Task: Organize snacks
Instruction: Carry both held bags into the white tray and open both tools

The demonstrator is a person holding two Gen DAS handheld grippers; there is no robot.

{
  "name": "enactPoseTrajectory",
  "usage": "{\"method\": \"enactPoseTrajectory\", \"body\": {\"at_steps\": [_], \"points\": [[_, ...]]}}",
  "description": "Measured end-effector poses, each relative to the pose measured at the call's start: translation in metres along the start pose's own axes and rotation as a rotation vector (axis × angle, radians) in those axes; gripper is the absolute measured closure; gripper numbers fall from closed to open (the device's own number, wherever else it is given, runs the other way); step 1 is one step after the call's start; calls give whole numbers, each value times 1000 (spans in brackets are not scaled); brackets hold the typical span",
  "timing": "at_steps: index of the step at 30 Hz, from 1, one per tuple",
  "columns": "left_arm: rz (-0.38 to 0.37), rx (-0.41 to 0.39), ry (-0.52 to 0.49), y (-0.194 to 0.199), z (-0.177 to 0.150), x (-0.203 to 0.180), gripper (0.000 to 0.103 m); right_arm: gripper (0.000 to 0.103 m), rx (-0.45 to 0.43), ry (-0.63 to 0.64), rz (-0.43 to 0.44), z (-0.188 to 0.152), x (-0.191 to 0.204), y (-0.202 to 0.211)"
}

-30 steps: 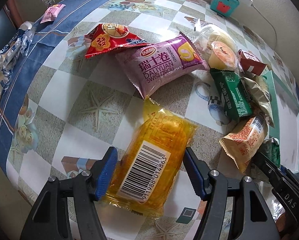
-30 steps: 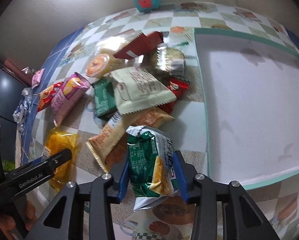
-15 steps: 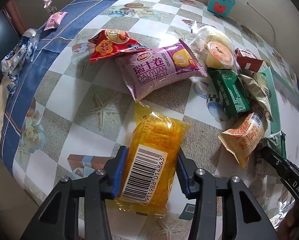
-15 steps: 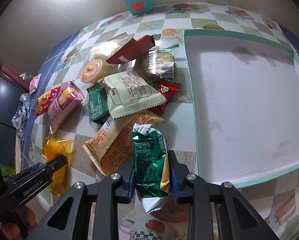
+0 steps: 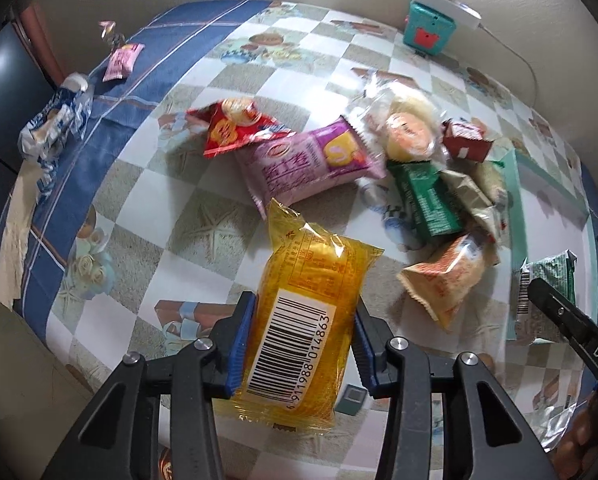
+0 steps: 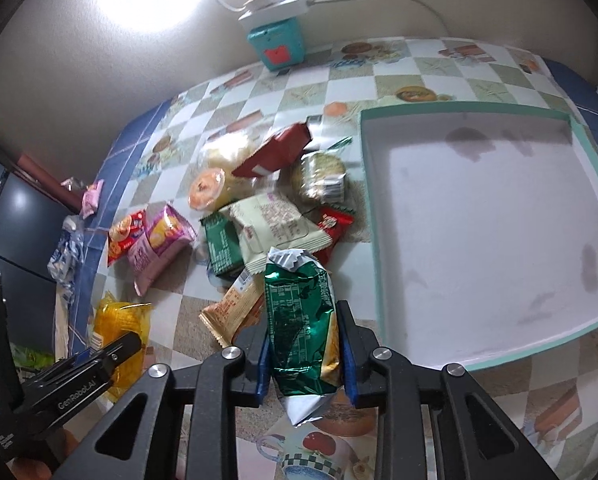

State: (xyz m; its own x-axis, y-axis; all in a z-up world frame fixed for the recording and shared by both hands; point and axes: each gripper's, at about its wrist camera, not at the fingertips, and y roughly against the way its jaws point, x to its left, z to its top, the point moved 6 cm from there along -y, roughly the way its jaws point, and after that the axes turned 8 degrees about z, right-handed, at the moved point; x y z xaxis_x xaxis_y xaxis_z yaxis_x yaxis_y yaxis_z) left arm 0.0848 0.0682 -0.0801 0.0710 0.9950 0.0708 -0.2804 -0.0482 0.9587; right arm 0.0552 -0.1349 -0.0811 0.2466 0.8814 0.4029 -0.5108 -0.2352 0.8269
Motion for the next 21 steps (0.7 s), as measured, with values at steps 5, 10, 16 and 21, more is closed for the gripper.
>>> {"method": "enactPoseTrajectory", "body": {"at_steps": [5, 10, 16, 21], "points": [[9, -27, -57, 26, 11, -26, 57, 74, -54, -31, -12, 9, -15, 19], [-11, -45, -123, 46, 22, -69, 57, 73, -102, -89, -70, 17, -43, 37], [-36, -46, -195, 61, 24, -129, 57, 73, -160, -200, -126, 25, -94, 62], [-51, -63, -249, 69, 26, -178, 57, 73, -199, -284, -220, 29, -139, 83]]}}
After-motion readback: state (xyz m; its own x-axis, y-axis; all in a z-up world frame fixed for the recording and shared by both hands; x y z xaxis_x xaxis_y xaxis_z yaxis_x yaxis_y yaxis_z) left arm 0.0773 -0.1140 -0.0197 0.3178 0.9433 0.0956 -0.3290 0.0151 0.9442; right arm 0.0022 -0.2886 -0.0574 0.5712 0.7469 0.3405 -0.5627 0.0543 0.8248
